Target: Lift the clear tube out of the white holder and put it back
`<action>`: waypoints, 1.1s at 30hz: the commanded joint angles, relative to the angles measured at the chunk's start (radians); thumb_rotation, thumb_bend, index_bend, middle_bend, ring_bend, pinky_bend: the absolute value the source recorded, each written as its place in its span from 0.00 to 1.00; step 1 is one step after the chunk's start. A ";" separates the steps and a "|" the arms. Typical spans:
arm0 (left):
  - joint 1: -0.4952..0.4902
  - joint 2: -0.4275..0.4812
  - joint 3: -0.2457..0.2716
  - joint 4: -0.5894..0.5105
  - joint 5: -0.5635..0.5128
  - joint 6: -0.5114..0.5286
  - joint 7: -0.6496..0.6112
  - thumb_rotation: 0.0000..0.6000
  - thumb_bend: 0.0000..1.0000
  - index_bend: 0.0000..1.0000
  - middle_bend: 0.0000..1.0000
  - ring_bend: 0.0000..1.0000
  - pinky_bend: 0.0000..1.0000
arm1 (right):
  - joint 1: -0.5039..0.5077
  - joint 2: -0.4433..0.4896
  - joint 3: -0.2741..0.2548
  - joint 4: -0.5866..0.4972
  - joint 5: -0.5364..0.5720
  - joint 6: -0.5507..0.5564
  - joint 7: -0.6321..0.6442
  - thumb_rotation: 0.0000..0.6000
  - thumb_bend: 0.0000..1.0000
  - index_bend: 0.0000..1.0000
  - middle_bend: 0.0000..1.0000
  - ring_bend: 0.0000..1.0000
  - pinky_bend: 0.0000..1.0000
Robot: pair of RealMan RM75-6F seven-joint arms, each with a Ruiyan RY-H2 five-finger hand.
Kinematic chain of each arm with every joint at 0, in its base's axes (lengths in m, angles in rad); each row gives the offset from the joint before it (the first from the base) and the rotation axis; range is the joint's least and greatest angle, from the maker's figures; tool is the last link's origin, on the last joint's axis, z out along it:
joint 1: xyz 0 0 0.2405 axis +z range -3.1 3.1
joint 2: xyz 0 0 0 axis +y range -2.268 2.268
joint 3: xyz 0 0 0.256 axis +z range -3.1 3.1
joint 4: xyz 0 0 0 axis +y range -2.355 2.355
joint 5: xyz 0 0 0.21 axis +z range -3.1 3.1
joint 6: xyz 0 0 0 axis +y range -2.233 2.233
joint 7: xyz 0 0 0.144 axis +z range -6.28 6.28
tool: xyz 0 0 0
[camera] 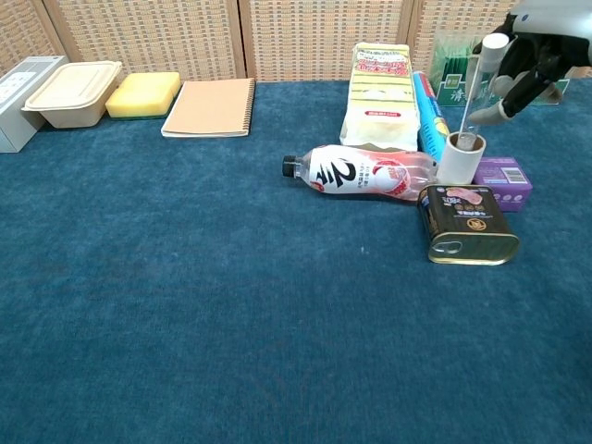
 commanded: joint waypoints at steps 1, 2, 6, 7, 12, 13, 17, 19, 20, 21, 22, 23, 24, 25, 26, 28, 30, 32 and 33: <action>-0.001 0.001 -0.001 -0.002 0.001 0.000 0.000 1.00 0.18 0.24 0.15 0.12 0.23 | 0.007 -0.012 -0.004 0.014 0.007 -0.009 -0.005 1.00 0.35 0.76 0.86 0.85 0.78; -0.001 0.002 -0.001 -0.003 0.001 0.000 0.000 1.00 0.18 0.23 0.15 0.12 0.23 | 0.007 -0.014 -0.004 0.017 0.008 -0.010 -0.005 1.00 0.35 0.76 0.85 0.85 0.78; -0.003 0.004 -0.004 -0.008 -0.002 0.000 0.001 1.00 0.18 0.24 0.15 0.12 0.23 | 0.009 -0.020 -0.006 0.032 0.011 -0.020 -0.002 1.00 0.33 0.74 0.83 0.83 0.76; -0.003 0.004 -0.004 -0.008 -0.002 -0.001 0.000 1.00 0.18 0.24 0.15 0.12 0.23 | 0.009 -0.020 -0.006 0.035 0.012 -0.021 -0.001 1.00 0.33 0.74 0.83 0.82 0.75; -0.007 0.005 -0.003 -0.005 -0.001 -0.006 -0.006 1.00 0.18 0.23 0.15 0.12 0.23 | 0.013 -0.017 -0.008 0.052 0.010 -0.046 0.008 1.00 0.31 0.70 0.77 0.76 0.71; -0.007 0.005 -0.003 -0.005 0.000 -0.005 -0.006 1.00 0.18 0.23 0.15 0.12 0.23 | 0.013 -0.014 -0.010 0.053 0.007 -0.055 0.011 1.00 0.29 0.68 0.75 0.75 0.70; -0.007 0.005 -0.003 -0.004 0.004 -0.002 -0.008 1.00 0.18 0.23 0.15 0.12 0.23 | 0.011 0.003 -0.020 0.052 -0.012 -0.081 0.021 1.00 0.25 0.57 0.61 0.63 0.63; -0.006 0.004 -0.003 -0.003 0.007 0.003 -0.011 1.00 0.18 0.23 0.15 0.12 0.23 | 0.010 0.009 -0.024 0.054 -0.028 -0.087 0.027 1.00 0.25 0.51 0.53 0.55 0.58; -0.006 0.004 -0.002 -0.002 0.007 0.004 -0.011 1.00 0.18 0.24 0.15 0.12 0.23 | 0.011 0.012 -0.024 0.055 -0.032 -0.092 0.031 1.00 0.25 0.49 0.51 0.53 0.57; -0.006 0.004 -0.002 -0.002 0.008 0.005 -0.011 1.00 0.18 0.24 0.15 0.12 0.23 | 0.010 0.015 -0.024 0.055 -0.037 -0.096 0.036 1.00 0.25 0.45 0.47 0.49 0.54; -0.006 0.003 -0.002 -0.001 0.009 0.005 -0.011 1.00 0.18 0.24 0.15 0.12 0.23 | 0.009 0.019 -0.023 0.055 -0.045 -0.099 0.043 1.00 0.25 0.42 0.44 0.46 0.52; -0.007 0.003 -0.002 -0.001 0.010 0.005 -0.011 1.00 0.18 0.24 0.15 0.12 0.23 | 0.005 0.026 -0.022 0.049 -0.054 -0.094 0.050 1.00 0.25 0.40 0.41 0.44 0.50; -0.007 0.003 -0.002 -0.001 0.010 0.004 -0.010 1.00 0.18 0.24 0.15 0.12 0.23 | -0.001 0.032 -0.024 0.043 -0.065 -0.090 0.057 1.00 0.25 0.38 0.39 0.41 0.47; -0.007 0.003 -0.001 -0.001 0.011 0.004 -0.010 1.00 0.18 0.24 0.15 0.12 0.23 | -0.005 0.036 -0.025 0.040 -0.073 -0.089 0.063 1.00 0.25 0.36 0.37 0.39 0.46; -0.008 0.002 -0.001 -0.001 0.012 0.004 -0.010 1.00 0.18 0.24 0.15 0.12 0.23 | -0.008 0.040 -0.024 0.038 -0.080 -0.088 0.069 1.00 0.25 0.34 0.34 0.37 0.43; -0.008 0.002 0.000 -0.001 0.013 0.003 -0.008 1.00 0.18 0.23 0.15 0.12 0.23 | -0.014 0.047 -0.021 0.036 -0.092 -0.083 0.083 1.00 0.25 0.31 0.30 0.33 0.40; -0.008 0.002 0.001 -0.001 0.015 0.005 -0.008 1.00 0.18 0.24 0.15 0.12 0.23 | -0.022 0.060 -0.018 0.031 -0.112 -0.072 0.095 1.00 0.25 0.29 0.28 0.31 0.38; -0.008 0.002 0.001 -0.002 0.015 0.006 -0.008 1.00 0.18 0.24 0.15 0.12 0.23 | -0.026 0.067 -0.018 0.028 -0.121 -0.067 0.098 1.00 0.25 0.27 0.26 0.29 0.36; -0.007 0.003 0.001 -0.002 0.016 0.006 -0.008 1.00 0.18 0.23 0.15 0.12 0.23 | -0.029 0.073 -0.018 0.025 -0.130 -0.061 0.098 1.00 0.25 0.27 0.25 0.28 0.36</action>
